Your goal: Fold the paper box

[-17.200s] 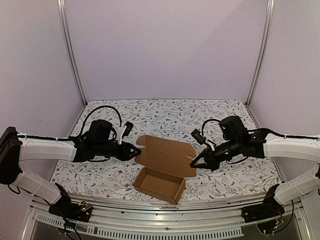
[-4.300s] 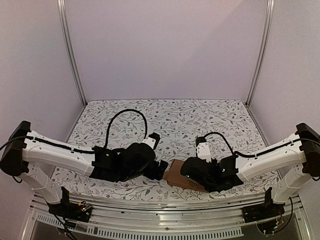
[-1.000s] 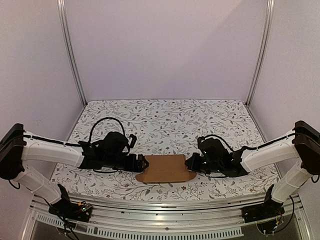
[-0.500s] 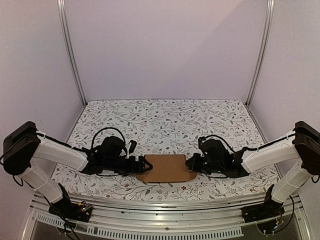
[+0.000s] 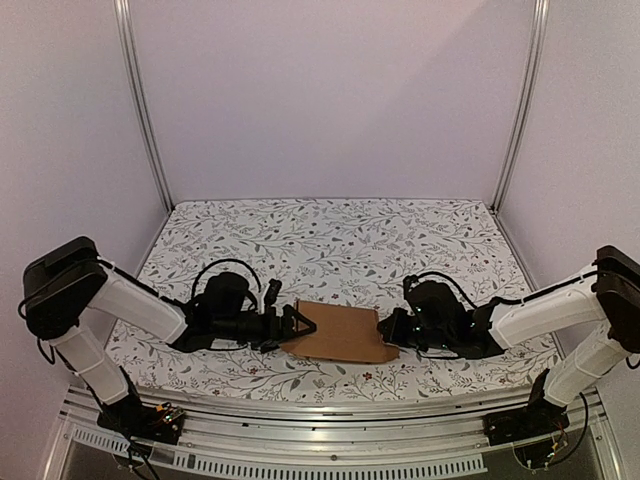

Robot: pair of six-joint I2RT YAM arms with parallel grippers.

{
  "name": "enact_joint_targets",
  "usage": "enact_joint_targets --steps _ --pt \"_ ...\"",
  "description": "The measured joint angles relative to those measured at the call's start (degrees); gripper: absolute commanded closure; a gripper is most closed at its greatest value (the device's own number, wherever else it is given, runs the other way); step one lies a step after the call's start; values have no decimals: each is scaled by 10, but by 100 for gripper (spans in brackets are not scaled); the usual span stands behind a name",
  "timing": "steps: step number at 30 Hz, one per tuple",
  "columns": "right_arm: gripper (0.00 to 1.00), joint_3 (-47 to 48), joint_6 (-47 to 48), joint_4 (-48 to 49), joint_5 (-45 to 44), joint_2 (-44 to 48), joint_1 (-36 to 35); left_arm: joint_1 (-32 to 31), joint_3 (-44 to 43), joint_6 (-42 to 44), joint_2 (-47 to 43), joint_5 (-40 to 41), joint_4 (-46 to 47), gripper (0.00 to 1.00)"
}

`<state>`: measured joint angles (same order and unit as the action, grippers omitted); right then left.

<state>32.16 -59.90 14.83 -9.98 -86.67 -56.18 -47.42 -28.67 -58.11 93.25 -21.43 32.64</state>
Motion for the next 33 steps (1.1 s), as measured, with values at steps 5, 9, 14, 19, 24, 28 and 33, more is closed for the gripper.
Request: enact_joint_targets --steps 5,9,14,19,24,28,33 --pt "100 0 0 -4 0 2 0 5 5 -32 33 -33 62 12" --pt "100 0 0 -5 0 2 0 10 6 -56 55 -55 108 21" --pt "100 0 1 -8 -2 3 0 15 6 -77 74 -78 158 32" --pt "100 0 2 -12 -4 5 0 19 6 -89 80 -92 181 47" --pt "100 0 5 -15 -2 10 0 24 10 -95 80 -101 185 61" --pt "91 0 14 -15 3 11 -1 28 12 -97 80 -109 189 70" --pt "72 2 50 -39 7 23 0 37 15 -96 80 -127 194 74"
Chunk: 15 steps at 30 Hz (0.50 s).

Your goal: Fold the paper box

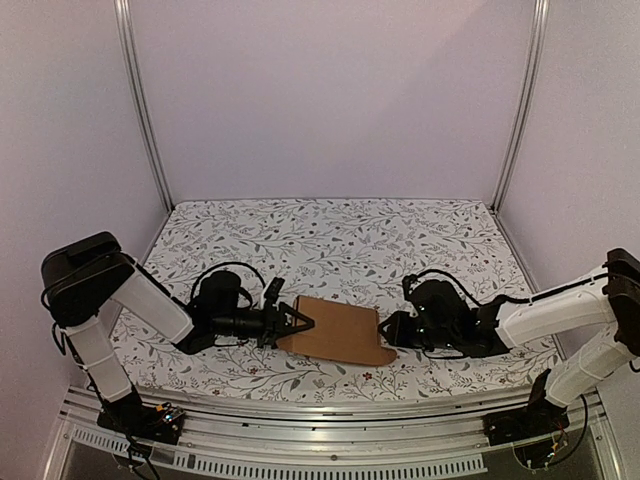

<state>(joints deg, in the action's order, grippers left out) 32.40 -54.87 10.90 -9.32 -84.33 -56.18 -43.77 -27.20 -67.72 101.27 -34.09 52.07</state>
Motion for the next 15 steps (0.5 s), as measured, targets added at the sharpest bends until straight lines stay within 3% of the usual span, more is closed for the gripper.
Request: enact_joint_targets --steps 7,11,12,15 --pt "44 16 99 -55 6 75 0 15 2 -5 -1 -22 12 79" --pt "16 52 182 -89 23 114 0 24 8 -16 -5 -43 12 80" --pt "3 61 197 -100 28 121 0 26 9 -19 -6 -48 12 81" --pt "1 98 277 -150 45 146 0 37 12 -36 -19 -70 12 83"
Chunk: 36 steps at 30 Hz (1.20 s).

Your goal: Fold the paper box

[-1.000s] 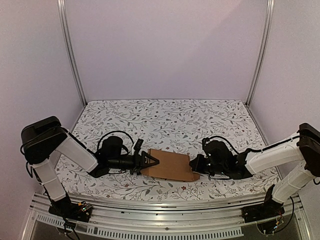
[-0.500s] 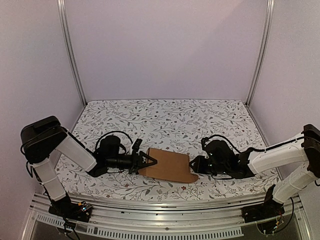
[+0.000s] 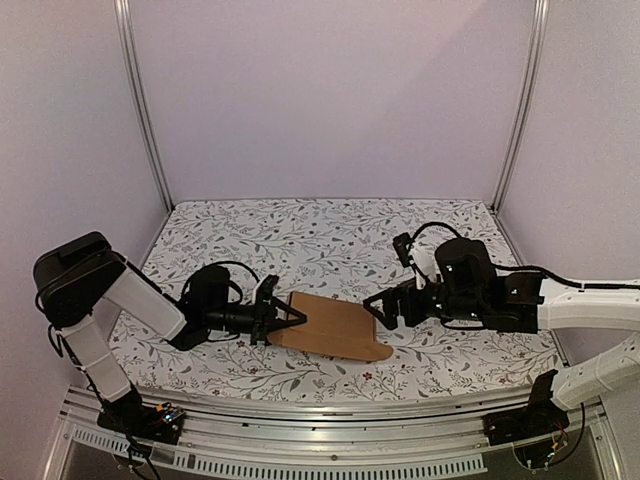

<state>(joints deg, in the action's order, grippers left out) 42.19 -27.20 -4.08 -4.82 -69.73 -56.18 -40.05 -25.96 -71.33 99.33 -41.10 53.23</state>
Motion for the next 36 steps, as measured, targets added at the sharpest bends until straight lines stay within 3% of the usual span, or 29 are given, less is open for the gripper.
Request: enact_joint_targets --steps 3,7,14,22,27,36 --pt "1 24 62 -32 14 24 0 7 1 -16 -18 -21 0 87" --pt "1 35 150 -56 36 62 0 12 2 -44 -46 -49 -1 100" --pt "1 35 263 -61 58 87 0 57 15 -80 -110 -99 -25 100" --pt "1 24 451 -58 115 85 -15 133 6 -89 -197 -199 -126 100" --pt "1 18 569 -31 68 90 -74 165 6 -112 -220 -257 -137 100" --pt "1 -23 750 115 -100 82 -181 178 6 -133 -274 -323 -133 100"
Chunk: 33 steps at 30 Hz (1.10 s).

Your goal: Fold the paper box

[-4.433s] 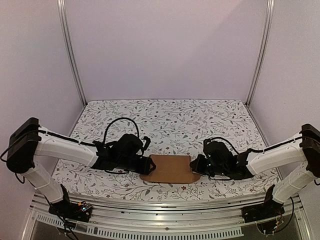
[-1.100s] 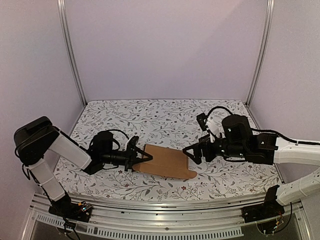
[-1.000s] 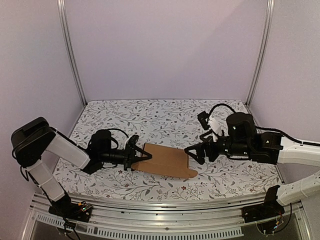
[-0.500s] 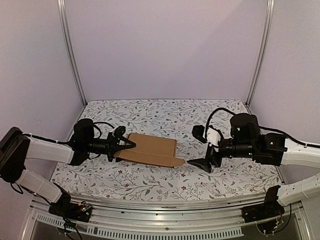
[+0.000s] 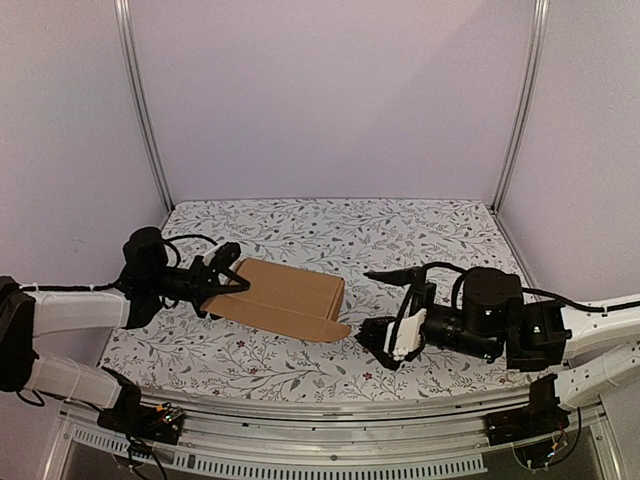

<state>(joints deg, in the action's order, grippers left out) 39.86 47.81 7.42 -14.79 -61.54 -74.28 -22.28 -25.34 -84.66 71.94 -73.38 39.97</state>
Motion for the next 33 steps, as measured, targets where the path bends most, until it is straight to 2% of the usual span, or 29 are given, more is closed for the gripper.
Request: enact_joint_targets --steps 8,18,27,33 --pt "1 -1 170 115 -98 -40 -101 -1 0 9 -49 -23 -6 100" --pt "1 -20 377 205 -144 -104 -134 -28 0 37 -71 -28 -43 100" --pt "2 -24 443 237 -168 -140 -137 -51 -1 71 -79 -28 -88 100" --pt "14 -24 457 252 -176 -144 -140 -55 -10 98 -83 -28 -121 100"
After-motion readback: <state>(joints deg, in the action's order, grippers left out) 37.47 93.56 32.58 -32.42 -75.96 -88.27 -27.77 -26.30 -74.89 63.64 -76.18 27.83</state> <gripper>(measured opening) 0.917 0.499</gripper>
